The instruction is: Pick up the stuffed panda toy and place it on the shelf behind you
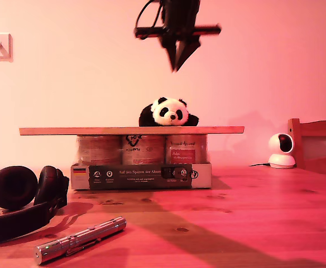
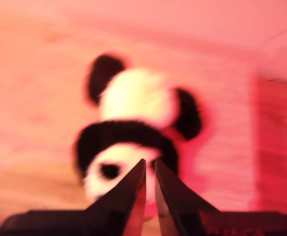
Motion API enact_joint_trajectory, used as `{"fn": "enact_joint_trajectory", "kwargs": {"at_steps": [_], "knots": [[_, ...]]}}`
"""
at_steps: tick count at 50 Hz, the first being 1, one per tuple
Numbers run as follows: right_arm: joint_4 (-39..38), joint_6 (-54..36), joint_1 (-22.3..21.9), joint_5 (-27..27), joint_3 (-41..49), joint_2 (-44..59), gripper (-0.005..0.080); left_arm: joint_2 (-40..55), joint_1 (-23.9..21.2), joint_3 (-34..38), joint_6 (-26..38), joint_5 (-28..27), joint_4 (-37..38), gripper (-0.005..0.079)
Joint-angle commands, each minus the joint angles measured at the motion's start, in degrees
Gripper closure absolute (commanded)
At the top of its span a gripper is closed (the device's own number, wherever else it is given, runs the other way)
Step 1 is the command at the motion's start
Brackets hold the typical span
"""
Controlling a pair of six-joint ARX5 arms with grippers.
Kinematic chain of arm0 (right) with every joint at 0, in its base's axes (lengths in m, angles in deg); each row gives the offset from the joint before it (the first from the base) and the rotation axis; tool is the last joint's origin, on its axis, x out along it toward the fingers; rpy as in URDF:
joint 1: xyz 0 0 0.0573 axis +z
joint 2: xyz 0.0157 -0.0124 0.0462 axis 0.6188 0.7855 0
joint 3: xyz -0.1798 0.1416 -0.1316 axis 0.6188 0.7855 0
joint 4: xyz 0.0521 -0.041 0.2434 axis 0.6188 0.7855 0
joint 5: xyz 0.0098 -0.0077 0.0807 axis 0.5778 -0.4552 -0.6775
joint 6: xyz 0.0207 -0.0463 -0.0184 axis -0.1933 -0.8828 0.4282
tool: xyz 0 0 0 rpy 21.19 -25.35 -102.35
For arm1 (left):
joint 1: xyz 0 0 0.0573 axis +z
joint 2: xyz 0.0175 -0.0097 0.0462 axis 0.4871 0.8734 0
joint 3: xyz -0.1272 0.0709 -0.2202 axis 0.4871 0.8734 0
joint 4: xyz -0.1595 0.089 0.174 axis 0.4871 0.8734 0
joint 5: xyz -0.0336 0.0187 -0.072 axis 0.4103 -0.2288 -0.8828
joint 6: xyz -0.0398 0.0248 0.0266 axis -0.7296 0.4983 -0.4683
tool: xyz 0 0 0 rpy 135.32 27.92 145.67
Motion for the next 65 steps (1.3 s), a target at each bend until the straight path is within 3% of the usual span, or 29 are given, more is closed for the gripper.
{"fn": "enact_joint_trajectory", "kwargs": {"at_steps": [1, 13, 27, 49, 65], "knots": [[-0.7, -1.5, 1.1, 0.6, -0.1, -2.8, 0.0717, -0.5, -0.2, -0.5, 0.0, 0.0, -0.6, 0.0764], [5.7, -2.0, 1.2, 0.9, -0.1, -5.4, 0.0717, -0.5, -0.2, -0.5, 0.0, 0.0, -0.7, 0.0764], [2.6, -2.5, 1.3, 3.9, -0.1, -11.8, 0.0717, -0.5, -0.2, -0.5, 0.0, 0.0, -0.7, 0.0764], [9.4, -1.3, 1.3, 8.0, -0.1, -20.5, 0.0717, -0.5, -0.2, -0.5, 0.0, 0.0, -0.7, 0.0764], [5.4, -0.1, 2.2, 11.5, 8.4, -22.3, 0.0717, -0.5, -0.2, -0.5, 0.0, 0.0, -0.7, 0.0764]]}}
